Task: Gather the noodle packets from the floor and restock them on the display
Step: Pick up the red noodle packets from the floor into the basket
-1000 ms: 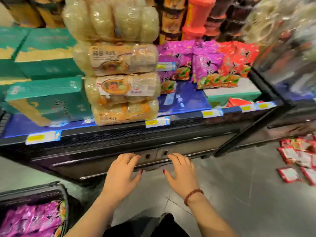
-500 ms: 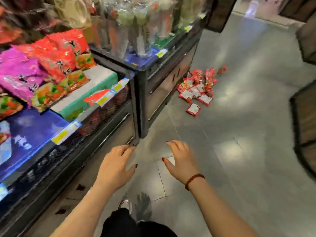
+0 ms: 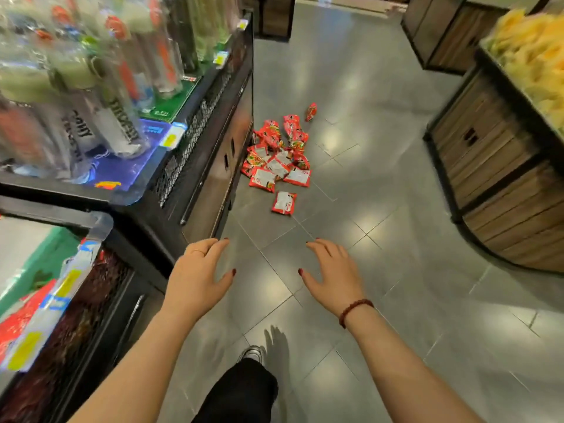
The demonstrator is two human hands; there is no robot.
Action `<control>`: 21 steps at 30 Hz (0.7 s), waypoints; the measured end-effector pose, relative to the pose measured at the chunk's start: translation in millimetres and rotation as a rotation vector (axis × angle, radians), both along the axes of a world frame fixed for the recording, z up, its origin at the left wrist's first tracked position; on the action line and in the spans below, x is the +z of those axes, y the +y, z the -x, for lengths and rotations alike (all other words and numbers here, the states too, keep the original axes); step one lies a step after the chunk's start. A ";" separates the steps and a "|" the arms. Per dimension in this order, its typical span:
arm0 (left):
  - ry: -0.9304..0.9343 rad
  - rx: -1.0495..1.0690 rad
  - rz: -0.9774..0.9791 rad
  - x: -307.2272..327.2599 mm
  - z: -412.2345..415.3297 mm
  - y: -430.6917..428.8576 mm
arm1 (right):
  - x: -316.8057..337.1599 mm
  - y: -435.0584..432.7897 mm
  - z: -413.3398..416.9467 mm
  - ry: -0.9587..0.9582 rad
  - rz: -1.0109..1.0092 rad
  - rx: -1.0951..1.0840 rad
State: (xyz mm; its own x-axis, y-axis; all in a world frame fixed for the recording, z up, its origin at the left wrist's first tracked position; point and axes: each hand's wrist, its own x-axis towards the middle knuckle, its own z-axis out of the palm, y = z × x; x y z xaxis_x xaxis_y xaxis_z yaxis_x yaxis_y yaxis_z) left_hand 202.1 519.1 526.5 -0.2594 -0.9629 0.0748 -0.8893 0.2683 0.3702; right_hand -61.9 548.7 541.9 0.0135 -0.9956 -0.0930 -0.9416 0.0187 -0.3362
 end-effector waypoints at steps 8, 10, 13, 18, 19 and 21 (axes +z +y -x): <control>0.034 -0.060 -0.012 -2.4 37.0 -123.9 | 4.2 -94.6 38.3 -0.028 -0.024 -0.110; 0.032 -0.079 -0.025 -6.6 52.5 -149.4 | 5.0 -121.6 53.4 -0.032 -0.032 -0.114; 0.013 -0.102 -0.037 -15.7 80.8 -190.0 | 4.8 -165.5 82.7 -0.055 -0.033 -0.135; 0.003 -0.066 -0.038 -20.8 144.5 -267.3 | -1.1 -252.9 144.7 -0.073 -0.015 -0.111; -0.002 -0.061 -0.042 -20.3 159.0 -283.4 | -1.0 -270.5 158.6 -0.079 -0.013 -0.115; -0.013 -0.056 -0.054 -18.0 187.5 -313.6 | 1.7 -303.7 185.8 -0.095 -0.014 -0.119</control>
